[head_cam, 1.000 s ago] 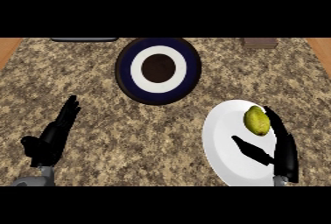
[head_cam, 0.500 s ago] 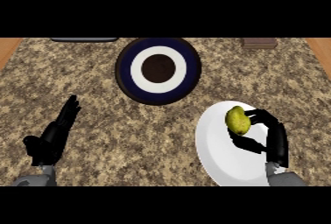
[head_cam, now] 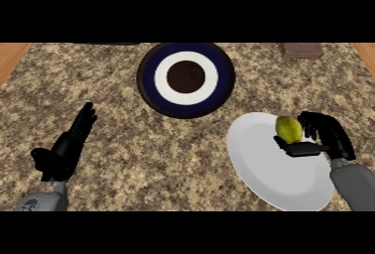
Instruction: Pick the pear from the plate and place it in the plate
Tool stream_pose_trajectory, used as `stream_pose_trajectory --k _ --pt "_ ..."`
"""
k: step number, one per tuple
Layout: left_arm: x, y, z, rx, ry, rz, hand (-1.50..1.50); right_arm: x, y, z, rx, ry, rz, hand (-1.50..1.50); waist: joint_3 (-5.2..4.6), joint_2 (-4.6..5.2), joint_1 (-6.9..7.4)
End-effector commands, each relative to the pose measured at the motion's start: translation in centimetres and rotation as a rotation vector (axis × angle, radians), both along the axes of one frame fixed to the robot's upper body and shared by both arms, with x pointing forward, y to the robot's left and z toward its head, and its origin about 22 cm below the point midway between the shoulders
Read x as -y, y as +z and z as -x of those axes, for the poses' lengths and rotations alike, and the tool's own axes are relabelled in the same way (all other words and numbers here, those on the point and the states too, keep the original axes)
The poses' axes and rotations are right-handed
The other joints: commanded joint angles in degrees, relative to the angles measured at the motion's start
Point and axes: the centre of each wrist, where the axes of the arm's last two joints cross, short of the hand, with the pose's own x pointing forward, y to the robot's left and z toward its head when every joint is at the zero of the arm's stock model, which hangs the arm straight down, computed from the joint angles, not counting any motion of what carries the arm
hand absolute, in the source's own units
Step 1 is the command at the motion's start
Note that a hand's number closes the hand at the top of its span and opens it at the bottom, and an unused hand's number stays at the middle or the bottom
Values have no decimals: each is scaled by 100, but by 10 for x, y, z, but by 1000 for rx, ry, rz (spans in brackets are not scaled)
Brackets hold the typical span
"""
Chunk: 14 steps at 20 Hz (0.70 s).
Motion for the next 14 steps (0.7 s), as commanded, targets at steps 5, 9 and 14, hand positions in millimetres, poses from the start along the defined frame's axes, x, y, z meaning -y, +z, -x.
stream_pose_trajectory --k 5,9,14 --pt "3 -10 1 -17 27 -7 0 9 27 -35 118 106 57 150 35 -3 -206" --pt "-14 -8 11 -16 34 -14 0 9 78 -28 206 101 40 150 28 -34 -277" --pt "-32 -3 9 -30 47 2 0 6 92 -13 409 78 13 150 30 -33 -291"
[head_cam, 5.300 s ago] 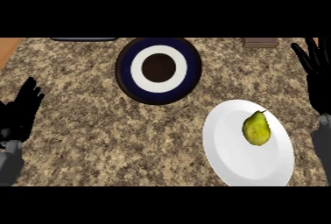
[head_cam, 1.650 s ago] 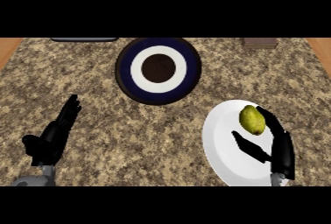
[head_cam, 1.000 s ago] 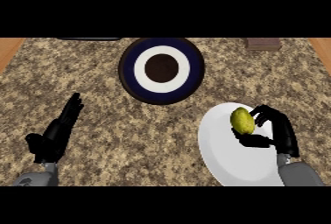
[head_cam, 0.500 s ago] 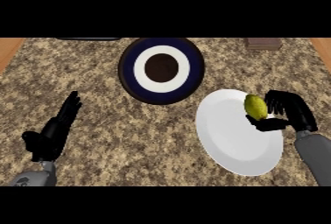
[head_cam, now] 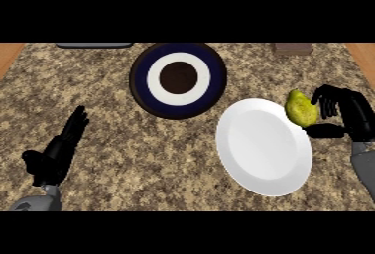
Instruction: Pick the pear from the plate and place it in the plate
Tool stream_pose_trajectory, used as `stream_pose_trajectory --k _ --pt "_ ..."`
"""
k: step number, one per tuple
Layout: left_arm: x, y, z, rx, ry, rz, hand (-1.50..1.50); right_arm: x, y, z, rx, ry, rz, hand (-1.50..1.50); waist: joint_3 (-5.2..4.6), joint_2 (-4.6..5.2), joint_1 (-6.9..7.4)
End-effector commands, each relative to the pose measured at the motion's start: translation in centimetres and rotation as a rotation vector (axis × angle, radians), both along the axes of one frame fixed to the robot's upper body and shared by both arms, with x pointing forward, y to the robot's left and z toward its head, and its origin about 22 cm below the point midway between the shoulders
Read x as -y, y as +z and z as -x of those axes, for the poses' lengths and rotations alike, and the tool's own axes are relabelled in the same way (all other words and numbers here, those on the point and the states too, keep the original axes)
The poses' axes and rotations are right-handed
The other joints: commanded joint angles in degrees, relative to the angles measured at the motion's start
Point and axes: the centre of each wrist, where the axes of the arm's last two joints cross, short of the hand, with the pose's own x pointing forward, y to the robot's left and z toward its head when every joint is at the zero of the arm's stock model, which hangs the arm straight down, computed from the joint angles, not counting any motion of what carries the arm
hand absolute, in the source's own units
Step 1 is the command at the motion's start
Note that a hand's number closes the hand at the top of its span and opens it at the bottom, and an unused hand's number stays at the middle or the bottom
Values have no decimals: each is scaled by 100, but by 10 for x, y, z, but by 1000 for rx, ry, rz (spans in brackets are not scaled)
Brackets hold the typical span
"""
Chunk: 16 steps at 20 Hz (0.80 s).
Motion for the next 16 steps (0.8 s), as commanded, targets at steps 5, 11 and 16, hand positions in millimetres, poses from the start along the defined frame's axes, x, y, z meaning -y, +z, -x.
stream_pose_trajectory --k 5,11,16 --pt "-3 -5 3 15 11 -8 0 -36 68 6 204 -7 -51 150 -1 -4 -4" --pt "-6 -1 -7 15 4 -1 0 -71 105 -21 173 53 -79 150 0 20 57" --pt "17 3 -15 4 -11 -12 0 -114 127 -50 146 111 -86 150 2 29 107"
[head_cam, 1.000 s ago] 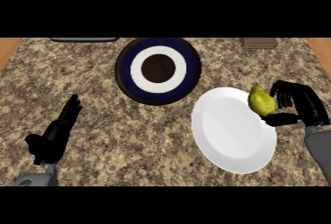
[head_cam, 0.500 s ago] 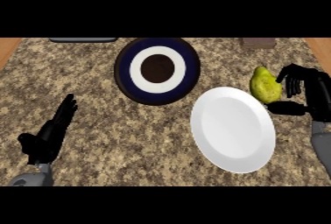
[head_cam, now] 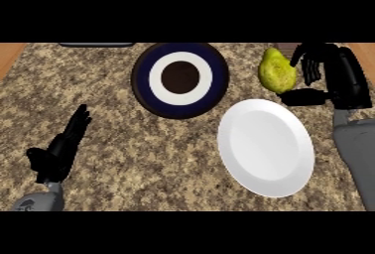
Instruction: Pick the pear from the plate and place it in the plate
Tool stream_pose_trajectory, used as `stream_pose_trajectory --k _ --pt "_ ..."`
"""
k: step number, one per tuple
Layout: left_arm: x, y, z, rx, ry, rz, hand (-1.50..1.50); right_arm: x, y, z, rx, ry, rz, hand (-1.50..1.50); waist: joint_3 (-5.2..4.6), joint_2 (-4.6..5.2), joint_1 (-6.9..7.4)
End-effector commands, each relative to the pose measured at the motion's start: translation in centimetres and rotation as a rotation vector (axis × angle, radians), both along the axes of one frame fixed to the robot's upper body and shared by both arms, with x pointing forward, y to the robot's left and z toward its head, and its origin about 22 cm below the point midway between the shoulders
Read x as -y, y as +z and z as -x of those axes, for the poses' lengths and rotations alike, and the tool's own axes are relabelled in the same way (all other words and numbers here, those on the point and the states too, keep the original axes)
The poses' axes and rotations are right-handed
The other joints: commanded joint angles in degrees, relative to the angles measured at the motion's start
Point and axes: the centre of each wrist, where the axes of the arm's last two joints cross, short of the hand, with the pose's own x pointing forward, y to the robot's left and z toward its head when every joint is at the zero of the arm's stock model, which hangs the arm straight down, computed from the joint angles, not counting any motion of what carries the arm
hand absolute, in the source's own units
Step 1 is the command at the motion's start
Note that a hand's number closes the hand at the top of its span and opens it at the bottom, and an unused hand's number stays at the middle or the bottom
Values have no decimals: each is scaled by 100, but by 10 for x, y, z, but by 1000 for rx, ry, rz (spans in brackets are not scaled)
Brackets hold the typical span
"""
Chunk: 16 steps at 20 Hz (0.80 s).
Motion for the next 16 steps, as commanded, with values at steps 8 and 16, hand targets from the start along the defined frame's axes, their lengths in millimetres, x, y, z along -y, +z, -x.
stream_pose_trajectory --k 8,16 --pt "11 1 3 -1 -2 13 0 -104 2 -43 -72 134 -16 150 1 5 31" --pt "7 -10 2 13 -8 0 0 -176 -22 -72 -90 145 -1 150 0 47 120"
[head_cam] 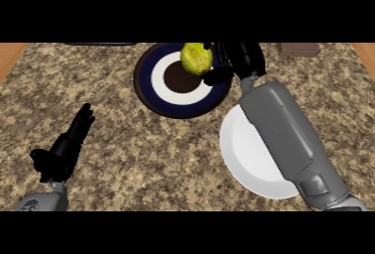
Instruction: Pick the pear from the plate and place it in the plate
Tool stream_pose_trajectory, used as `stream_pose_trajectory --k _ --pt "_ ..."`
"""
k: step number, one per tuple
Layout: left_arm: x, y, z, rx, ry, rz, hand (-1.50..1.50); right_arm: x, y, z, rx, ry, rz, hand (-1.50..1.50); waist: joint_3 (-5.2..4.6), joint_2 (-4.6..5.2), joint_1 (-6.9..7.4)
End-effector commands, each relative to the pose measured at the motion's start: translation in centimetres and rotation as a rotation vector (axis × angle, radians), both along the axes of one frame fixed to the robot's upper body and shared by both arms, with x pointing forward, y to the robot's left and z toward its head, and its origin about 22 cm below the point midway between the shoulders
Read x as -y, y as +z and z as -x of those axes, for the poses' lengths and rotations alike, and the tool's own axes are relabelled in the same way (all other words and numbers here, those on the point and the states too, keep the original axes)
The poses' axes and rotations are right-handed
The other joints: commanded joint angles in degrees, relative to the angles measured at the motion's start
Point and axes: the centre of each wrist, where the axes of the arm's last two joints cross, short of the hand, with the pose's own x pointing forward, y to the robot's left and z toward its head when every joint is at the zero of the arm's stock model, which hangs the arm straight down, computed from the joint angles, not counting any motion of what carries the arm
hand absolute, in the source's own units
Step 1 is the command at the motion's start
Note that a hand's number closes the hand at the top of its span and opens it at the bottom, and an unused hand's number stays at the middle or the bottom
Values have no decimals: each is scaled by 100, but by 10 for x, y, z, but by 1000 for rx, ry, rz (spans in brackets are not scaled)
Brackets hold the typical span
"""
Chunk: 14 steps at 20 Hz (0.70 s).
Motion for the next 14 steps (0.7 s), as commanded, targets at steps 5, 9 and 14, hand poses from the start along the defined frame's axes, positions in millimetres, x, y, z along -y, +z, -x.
stream_pose_trajectory --k 5,9,14 --pt "12 3 -6 -4 -32 0 0 -32 -15 -13 -70 -91 -239 150 3 52 167" --pt "14 -9 4 8 -28 -2 0 -43 -15 -26 -135 -147 -181 -150 -1 50 150" --pt "-6 -5 2 7 -14 7 0 -35 -24 -30 -197 -145 -300 -150 1 45 103"
